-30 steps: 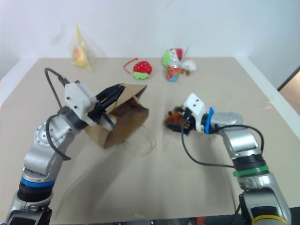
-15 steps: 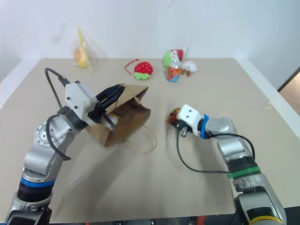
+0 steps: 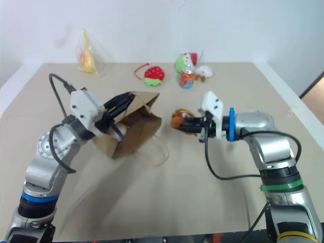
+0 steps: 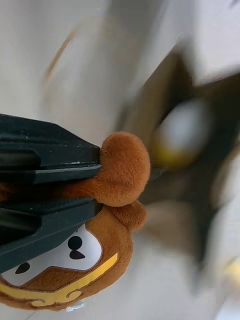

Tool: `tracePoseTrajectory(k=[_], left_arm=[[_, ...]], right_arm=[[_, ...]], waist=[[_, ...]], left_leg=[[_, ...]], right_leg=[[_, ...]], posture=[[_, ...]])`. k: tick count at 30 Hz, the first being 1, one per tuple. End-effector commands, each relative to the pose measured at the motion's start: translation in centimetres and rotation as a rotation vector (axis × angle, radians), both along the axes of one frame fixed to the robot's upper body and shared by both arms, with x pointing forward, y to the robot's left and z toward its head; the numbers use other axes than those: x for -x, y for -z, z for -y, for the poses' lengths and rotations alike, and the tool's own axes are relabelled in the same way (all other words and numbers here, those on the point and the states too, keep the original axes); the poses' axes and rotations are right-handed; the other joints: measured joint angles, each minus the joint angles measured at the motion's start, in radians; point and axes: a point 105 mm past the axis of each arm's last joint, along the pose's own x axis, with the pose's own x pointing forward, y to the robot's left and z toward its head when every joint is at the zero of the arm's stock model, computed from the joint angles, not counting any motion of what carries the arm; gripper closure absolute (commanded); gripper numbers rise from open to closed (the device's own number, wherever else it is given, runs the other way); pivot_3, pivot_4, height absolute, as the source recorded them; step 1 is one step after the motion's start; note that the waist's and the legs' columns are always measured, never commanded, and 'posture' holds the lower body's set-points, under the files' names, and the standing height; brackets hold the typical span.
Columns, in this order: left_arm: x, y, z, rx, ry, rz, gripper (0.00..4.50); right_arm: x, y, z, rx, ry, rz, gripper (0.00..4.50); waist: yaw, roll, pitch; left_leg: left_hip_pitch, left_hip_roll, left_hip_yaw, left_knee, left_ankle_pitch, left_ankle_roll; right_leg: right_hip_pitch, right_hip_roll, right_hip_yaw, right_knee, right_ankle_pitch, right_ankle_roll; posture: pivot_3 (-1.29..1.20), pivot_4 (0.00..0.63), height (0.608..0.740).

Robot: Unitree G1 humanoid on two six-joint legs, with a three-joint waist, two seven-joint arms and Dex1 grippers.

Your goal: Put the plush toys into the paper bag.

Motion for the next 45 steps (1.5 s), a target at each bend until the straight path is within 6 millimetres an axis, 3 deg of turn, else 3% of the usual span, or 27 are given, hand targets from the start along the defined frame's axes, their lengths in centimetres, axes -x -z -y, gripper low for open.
tracePoseTrajectory(k=[1,8,17,22,30,36,37,38,43,45], left_arm=[[0.5,-1.1,0.1,0.005,0.004,0.058,4.5],[0.8,-1.4,0.3,0.008,0.016,0.071,4.5],[0.9,-1.5,0.5,0.011,0.022,0.076,4.5],[0.9,-1.5,0.7,0.018,0.023,0.072,4.5],[0.8,-1.5,0.6,0.022,0.012,0.072,4.5],[0.7,-1.4,0.6,0.021,0.007,0.069,4.5],[0.7,-1.5,0.6,0.021,0.008,0.068,4.5],[0.6,-1.5,0.6,0.021,0.008,0.068,4.5],[0.6,-1.4,0.6,0.016,0.014,0.067,4.5],[0.7,-1.3,0.7,0.012,0.02,0.067,4.5]], right_arm=[[2.2,-1.9,-2.6,-0.052,-0.118,0.015,4.4],[2.4,-0.5,-6.4,-0.046,-0.182,0.071,4.4],[-1.6,0.2,-11.3,-0.105,-0.126,0.19,4.4],[-3.3,1.1,-13.1,-0.097,-0.116,0.234,4.4],[-5.0,2.7,-14.7,-0.029,-0.106,0.307,4.4],[-4.9,2.6,-14.3,-0.033,-0.118,0.289,4.4],[-4.7,2.6,-14.0,-0.029,-0.129,0.283,3.4],[-4.4,2.5,-13.8,-0.026,-0.142,0.279,3.23],[-2.7,1.2,-12.0,-0.063,-0.168,0.226,0.82],[-2.2,1.4,-11.2,-0.05,-0.168,0.215,0.24]], waist=[[-0.001,0.0,0.0],[0.0,0.0,0.0],[-0.005,0.0,0.0],[0.002,0.0,0.0],[0.0,0.0,0.0],[-0.001,0.0,0.0],[-0.001,0.0,0.0],[0.0,0.0,0.0],[0.0,0.0,0.0],[0.001,0.0,0.0]], left_leg=[[0.0,0.0,0.0,0.0,0.0,0.0],[-0.001,-0.001,0.001,0.0,0.0,0.0],[-0.001,0.0,0.002,0.0,0.0,0.0],[-0.001,0.001,0.0,0.0,0.0,0.0],[-0.002,0.001,0.001,0.0,0.0,0.0],[-0.002,0.001,0.001,0.0,0.0,0.0],[-0.002,0.001,0.001,0.0,0.0,0.0],[-0.002,0.001,0.001,0.0,0.0,0.0],[-0.002,0.001,0.002,0.0,0.0,0.0],[-0.002,0.001,0.001,0.0,0.0,0.0]], right_leg=[[0.0,0.0,0.001,0.0,0.0,0.0],[-0.001,0.0,0.001,0.0,0.0,0.0],[-0.001,0.0,0.001,0.0,0.0,0.0],[-0.002,0.003,-0.001,0.001,0.0,-0.003],[-0.003,0.0,0.001,0.001,0.0,-0.003],[-0.003,0.001,0.0,0.001,0.0,-0.003],[-0.003,0.001,0.0,0.001,0.0,-0.003],[-0.003,0.001,0.0,0.001,0.0,-0.003],[-0.003,0.0,0.0,0.001,0.0,-0.003],[-0.003,0.0,0.0,0.001,0.0,-0.003]], posture=[[0.0,0.15,0.74],[0.0,0.15,0.74],[0.0,0.15,0.74],[0.0,0.15,0.74],[0.0,0.15,0.74],[0.0,0.15,0.74],[0.0,0.15,0.74],[0.0,0.15,0.74],[0.0,0.15,0.74],[0.0,0.15,0.74]])
